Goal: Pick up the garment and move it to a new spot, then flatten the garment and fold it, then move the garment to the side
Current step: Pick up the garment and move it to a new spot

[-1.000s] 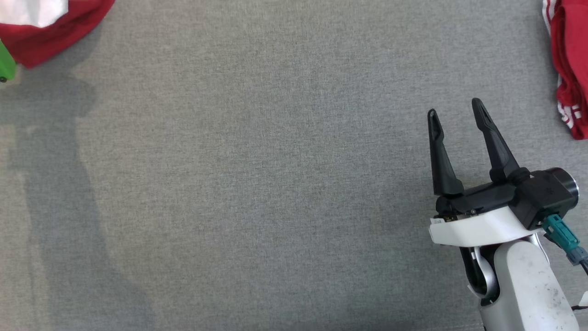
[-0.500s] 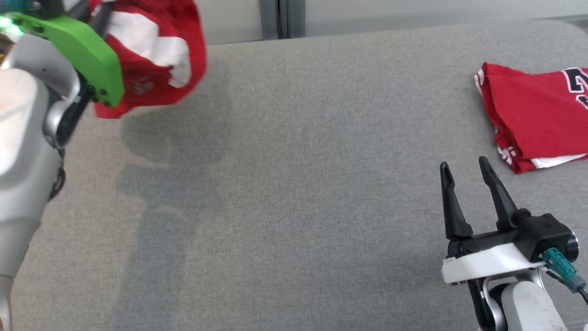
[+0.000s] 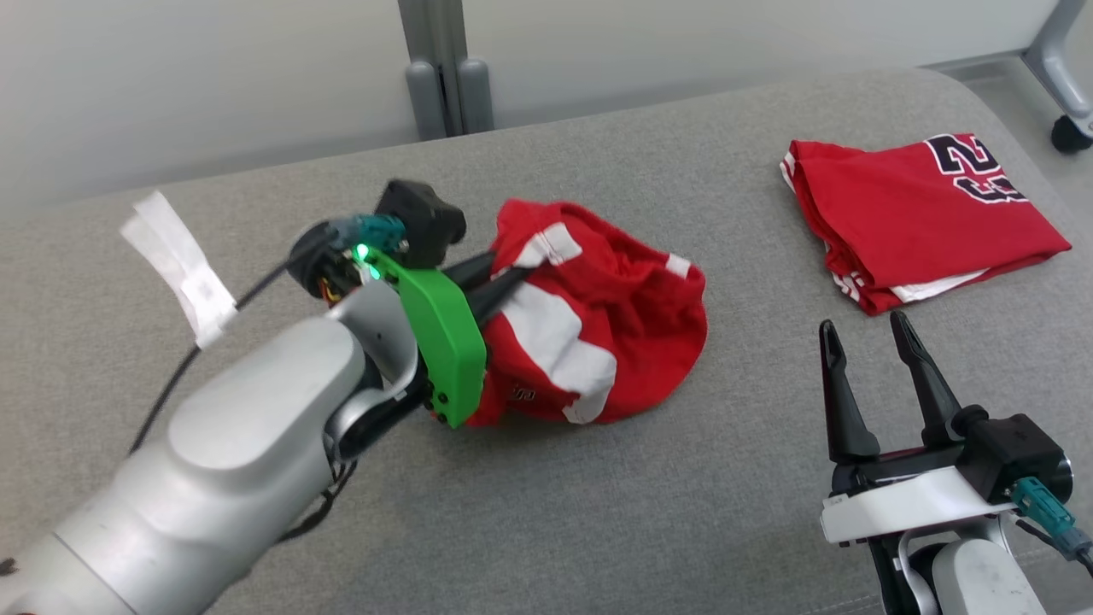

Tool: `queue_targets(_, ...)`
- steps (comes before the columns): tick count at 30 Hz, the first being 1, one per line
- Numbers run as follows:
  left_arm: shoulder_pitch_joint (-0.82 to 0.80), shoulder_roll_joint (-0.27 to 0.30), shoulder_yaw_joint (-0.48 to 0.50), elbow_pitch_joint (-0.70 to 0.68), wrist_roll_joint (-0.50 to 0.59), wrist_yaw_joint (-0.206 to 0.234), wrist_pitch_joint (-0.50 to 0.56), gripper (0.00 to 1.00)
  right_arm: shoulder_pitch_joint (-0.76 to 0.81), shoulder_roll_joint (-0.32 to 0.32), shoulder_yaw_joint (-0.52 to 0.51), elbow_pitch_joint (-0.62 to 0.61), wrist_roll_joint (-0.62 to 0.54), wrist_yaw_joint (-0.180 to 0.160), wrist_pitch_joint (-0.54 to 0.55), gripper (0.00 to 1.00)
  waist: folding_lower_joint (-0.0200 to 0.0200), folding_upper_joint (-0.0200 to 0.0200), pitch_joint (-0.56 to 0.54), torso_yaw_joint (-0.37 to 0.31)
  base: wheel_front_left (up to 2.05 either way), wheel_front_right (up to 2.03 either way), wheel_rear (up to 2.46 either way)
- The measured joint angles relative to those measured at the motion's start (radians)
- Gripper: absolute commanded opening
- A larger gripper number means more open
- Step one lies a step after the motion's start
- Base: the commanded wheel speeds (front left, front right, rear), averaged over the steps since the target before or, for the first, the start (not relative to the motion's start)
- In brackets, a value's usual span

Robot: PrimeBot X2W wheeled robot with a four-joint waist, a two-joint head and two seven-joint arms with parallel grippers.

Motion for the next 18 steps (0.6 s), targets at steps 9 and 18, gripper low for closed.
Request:
queue_targets(9,0.095,-0.125,-0.062,0.300,-0.010,0.000,-0.207,0.45,-0.020,0.000,0.016,0.014,0.015,0.000,0.000,1.00,0.0000,0.0000,0.066,-0.052,0.00,0.00,0.00)
queue_targets(18,0.101,-0.238,-0.040,0.549,0.023,0.027,-0.330,1.00,-0.018,0.000,0.023,0.033,0.017,0.000,0.000,1.00,0.0000,0.0000,0.055,-0.044,0.00,0.00,0.00)
